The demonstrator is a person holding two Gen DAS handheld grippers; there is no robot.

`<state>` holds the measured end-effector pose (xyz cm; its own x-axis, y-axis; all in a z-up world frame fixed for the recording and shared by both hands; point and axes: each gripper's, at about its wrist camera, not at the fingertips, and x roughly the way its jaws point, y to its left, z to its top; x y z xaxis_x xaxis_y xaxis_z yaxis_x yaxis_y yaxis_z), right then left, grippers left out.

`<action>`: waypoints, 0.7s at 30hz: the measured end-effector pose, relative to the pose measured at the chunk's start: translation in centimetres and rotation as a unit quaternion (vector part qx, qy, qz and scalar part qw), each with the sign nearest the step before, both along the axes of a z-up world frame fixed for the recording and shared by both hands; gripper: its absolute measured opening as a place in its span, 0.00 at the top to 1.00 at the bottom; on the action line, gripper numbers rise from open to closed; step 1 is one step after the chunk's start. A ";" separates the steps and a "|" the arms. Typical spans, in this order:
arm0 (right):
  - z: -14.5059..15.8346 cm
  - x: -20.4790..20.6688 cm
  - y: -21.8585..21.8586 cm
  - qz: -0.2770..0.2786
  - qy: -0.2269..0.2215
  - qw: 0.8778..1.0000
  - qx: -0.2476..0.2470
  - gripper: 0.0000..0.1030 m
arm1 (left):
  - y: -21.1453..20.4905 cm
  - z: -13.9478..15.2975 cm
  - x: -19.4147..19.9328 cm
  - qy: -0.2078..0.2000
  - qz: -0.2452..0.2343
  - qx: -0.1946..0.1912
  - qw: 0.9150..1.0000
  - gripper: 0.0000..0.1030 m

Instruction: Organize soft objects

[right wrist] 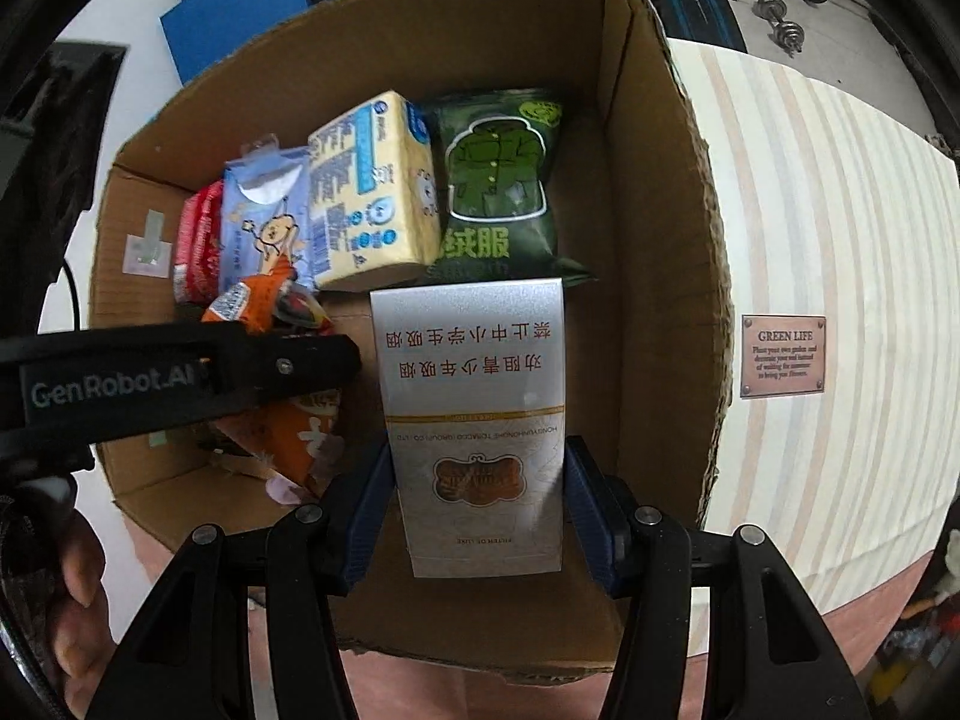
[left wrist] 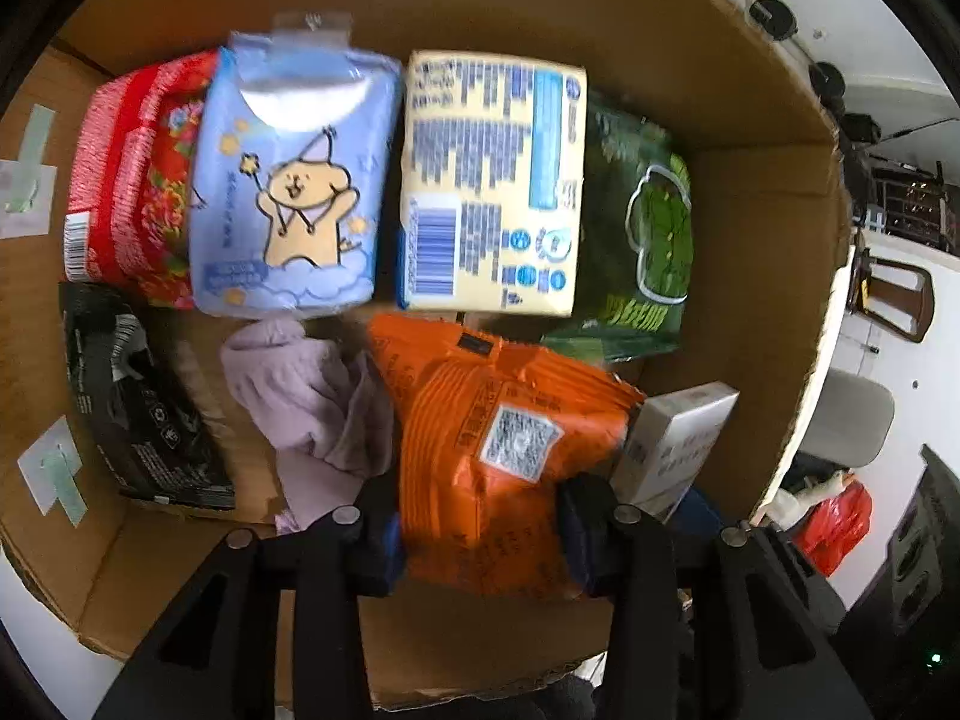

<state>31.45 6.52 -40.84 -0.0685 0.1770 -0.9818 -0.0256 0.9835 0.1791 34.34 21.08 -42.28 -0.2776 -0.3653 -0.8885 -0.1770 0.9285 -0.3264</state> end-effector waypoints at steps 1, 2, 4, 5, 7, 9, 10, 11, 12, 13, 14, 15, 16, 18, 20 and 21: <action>-0.1 0.0 0.0 -0.002 0.000 1.000 -0.005 0.43 | -0.1 -0.1 0.0 0.002 -0.002 0.004 1.000 0.63; -0.2 0.1 0.1 -0.001 0.002 1.000 -0.007 0.42 | -0.2 -0.1 -0.1 0.002 -0.005 0.008 1.000 0.63; -0.4 0.2 0.2 0.001 0.009 1.000 -0.011 0.38 | -0.4 0.1 -0.3 0.000 -0.012 0.016 1.000 0.62; -0.2 0.2 0.2 0.002 0.004 1.000 -0.015 0.36 | -0.6 0.4 -0.4 -0.003 -0.015 0.023 1.000 0.62; 0.5 0.2 0.2 0.001 -0.010 1.000 -0.021 0.29 | -0.6 1.2 -0.6 -0.014 -0.017 0.028 0.999 0.58; 1.2 0.1 0.2 0.003 -0.017 1.000 -0.026 0.29 | -0.4 2.3 -0.7 -0.024 -0.018 0.033 0.999 0.55; 1.4 0.1 0.3 0.003 -0.018 1.000 -0.025 0.29 | -0.3 3.0 -0.9 -0.032 -0.018 0.037 0.999 0.55; 1.7 0.0 0.2 0.003 -0.019 1.000 -0.023 0.29 | -0.2 3.5 -1.1 -0.037 -0.019 0.040 0.998 0.55; 2.0 0.0 0.2 0.003 -0.020 1.000 -0.022 0.29 | 0.0 4.1 -1.3 -0.044 -0.019 0.043 0.998 0.55; 2.3 -0.2 0.2 0.004 -0.022 0.999 -0.024 0.29 | 0.1 5.1 -1.7 -0.055 -0.019 0.048 0.997 0.55; 2.6 -0.3 0.4 0.005 -0.024 0.999 -0.025 0.29 | 0.2 5.7 -1.9 -0.062 -0.020 0.052 0.997 0.55; 3.0 -0.4 0.3 0.007 -0.027 0.999 -0.025 0.29 | 0.3 6.3 -2.1 -0.071 -0.020 0.056 0.996 0.55; 3.5 -0.5 0.2 0.010 -0.031 0.999 -0.027 0.29 | 0.5 7.3 -2.6 -0.083 -0.020 0.062 0.994 0.55; 4.3 -0.9 0.1 0.014 -0.039 0.999 -0.030 0.29 | 0.7 8.8 -3.6 -0.102 -0.019 0.070 0.992 0.55; 5.2 -1.3 -0.4 0.016 -0.046 0.998 -0.031 0.29 | 1.4 9.9 -3.8 -0.124 -0.018 0.085 0.988 0.54; 5.6 -1.5 -0.7 0.017 -0.049 0.998 -0.031 0.29 | 1.5 10.6 -4.4 -0.137 -0.019 0.095 0.986 0.54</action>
<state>29.91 5.79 -35.21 0.0226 0.1142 -0.9932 -0.0736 0.9909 0.1123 29.94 22.58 -31.65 -0.0274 -0.1786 -0.9835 -0.0696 0.9819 -0.1764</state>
